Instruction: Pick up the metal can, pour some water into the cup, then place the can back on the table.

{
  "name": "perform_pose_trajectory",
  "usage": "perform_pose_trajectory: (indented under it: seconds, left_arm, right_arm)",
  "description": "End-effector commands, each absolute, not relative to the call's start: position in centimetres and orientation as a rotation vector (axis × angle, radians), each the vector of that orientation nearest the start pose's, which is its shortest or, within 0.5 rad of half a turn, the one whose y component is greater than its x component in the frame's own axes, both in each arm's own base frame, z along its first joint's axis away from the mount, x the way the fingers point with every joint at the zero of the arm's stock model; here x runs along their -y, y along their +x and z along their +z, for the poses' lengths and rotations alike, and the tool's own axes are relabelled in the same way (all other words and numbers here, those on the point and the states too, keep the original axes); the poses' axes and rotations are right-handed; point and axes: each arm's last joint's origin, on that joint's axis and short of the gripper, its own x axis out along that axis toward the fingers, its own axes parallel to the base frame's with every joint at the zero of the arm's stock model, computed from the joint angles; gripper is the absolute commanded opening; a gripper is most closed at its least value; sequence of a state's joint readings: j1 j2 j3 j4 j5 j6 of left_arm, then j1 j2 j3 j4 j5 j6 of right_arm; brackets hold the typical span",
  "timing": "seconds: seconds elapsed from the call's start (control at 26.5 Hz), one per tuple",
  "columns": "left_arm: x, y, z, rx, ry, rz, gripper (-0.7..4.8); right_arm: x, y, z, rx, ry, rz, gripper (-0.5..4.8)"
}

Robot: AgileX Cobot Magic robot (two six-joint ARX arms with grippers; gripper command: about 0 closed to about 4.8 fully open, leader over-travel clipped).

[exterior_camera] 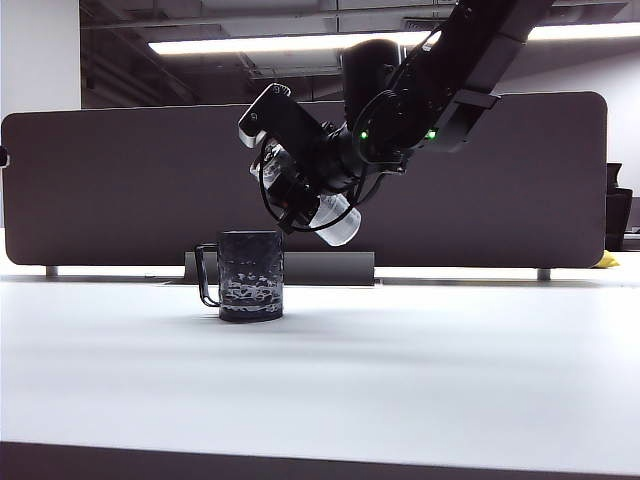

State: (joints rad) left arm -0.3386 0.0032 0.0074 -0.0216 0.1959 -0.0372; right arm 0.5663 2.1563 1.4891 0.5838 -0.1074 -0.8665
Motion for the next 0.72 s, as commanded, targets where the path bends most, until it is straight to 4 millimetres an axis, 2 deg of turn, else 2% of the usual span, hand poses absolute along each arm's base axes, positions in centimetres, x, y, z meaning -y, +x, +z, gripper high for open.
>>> perform_pose_trajectory:
  seconds: [0.04,0.72]
  left_arm:
    - [3.76,8.94,16.48,-0.019,-0.033,-0.538,-0.05]
    - [3.76,8.94,16.48,-0.019,-0.033,-0.538,-0.05]
  right_arm:
    - [-26.74,41.28,22.37,0.288,-0.878,0.636,2.52]
    - [-26.77,41.26,22.36,0.329,-0.988,0.63,2.52]
